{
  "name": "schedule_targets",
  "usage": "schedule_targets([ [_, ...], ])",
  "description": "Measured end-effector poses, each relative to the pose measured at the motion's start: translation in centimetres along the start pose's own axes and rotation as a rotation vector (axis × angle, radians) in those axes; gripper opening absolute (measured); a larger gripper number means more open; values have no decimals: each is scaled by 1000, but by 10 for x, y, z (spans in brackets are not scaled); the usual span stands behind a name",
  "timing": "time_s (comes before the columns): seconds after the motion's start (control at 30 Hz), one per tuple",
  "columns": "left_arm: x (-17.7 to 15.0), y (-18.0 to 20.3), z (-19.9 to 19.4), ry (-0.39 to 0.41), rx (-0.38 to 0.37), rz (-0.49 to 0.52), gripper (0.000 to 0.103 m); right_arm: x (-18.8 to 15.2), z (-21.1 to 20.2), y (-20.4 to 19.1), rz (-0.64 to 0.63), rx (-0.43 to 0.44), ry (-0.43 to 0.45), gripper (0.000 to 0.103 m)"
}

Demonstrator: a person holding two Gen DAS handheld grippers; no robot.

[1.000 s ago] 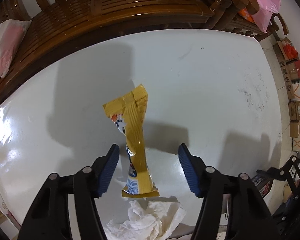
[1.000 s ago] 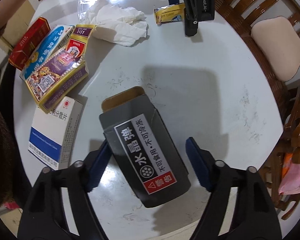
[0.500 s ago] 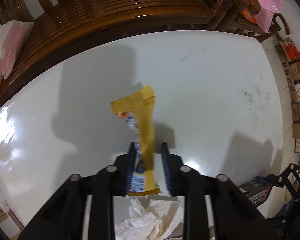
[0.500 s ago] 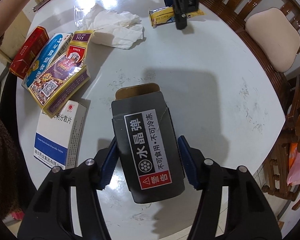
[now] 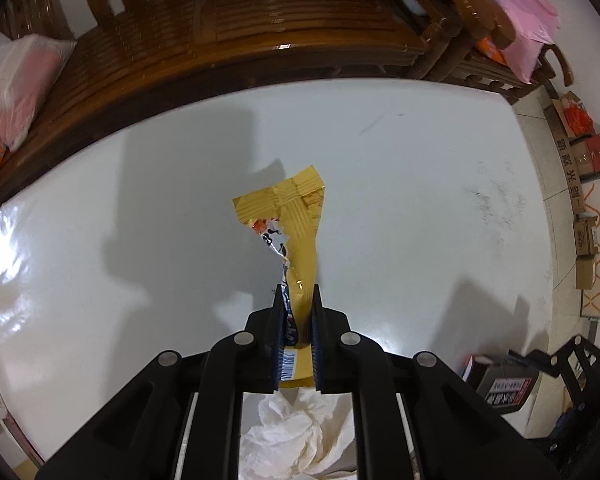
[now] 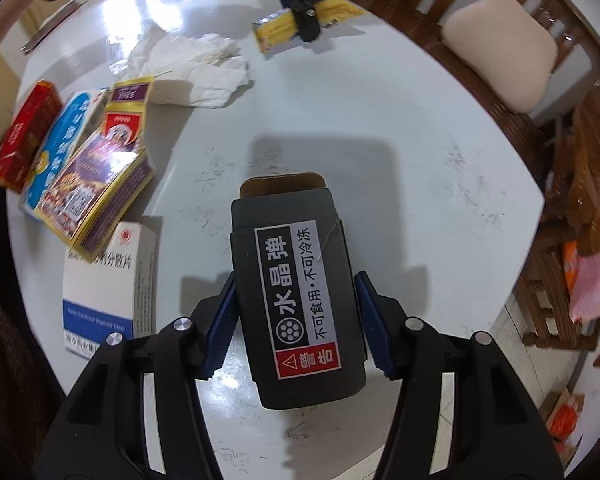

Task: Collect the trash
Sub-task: 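Lift the yellow wrapper with the left tool while the right tool lifts the black box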

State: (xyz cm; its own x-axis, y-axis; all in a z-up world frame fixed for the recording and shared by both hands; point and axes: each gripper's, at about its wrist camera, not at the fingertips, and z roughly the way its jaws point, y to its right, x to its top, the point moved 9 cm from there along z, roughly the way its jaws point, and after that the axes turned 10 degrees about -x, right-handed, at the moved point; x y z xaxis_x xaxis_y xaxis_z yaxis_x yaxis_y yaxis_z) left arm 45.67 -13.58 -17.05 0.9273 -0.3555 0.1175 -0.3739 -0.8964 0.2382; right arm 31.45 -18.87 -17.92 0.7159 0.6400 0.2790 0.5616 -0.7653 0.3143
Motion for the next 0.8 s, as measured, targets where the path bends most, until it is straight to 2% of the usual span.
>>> schedule_targets([
  [0.07,-3,2,-7,13,5,11,11,1,-4,-2,24,-16,8,56],
  [0.2,-11,3,-26,45,2,19,11,7,-24,-6,38,-102,84,56],
  [0.37,-29,-1,-51,79,-1,21,11,10,-55,-8,145,-128,126,56],
  [0.63,-84,-2,-106,159,8,64,11,17,-129,-18,266,-196,205,56],
  [0.8,-130,-3,-138,199,2,82,11,21,-171,-45,292,-166,236,56],
])
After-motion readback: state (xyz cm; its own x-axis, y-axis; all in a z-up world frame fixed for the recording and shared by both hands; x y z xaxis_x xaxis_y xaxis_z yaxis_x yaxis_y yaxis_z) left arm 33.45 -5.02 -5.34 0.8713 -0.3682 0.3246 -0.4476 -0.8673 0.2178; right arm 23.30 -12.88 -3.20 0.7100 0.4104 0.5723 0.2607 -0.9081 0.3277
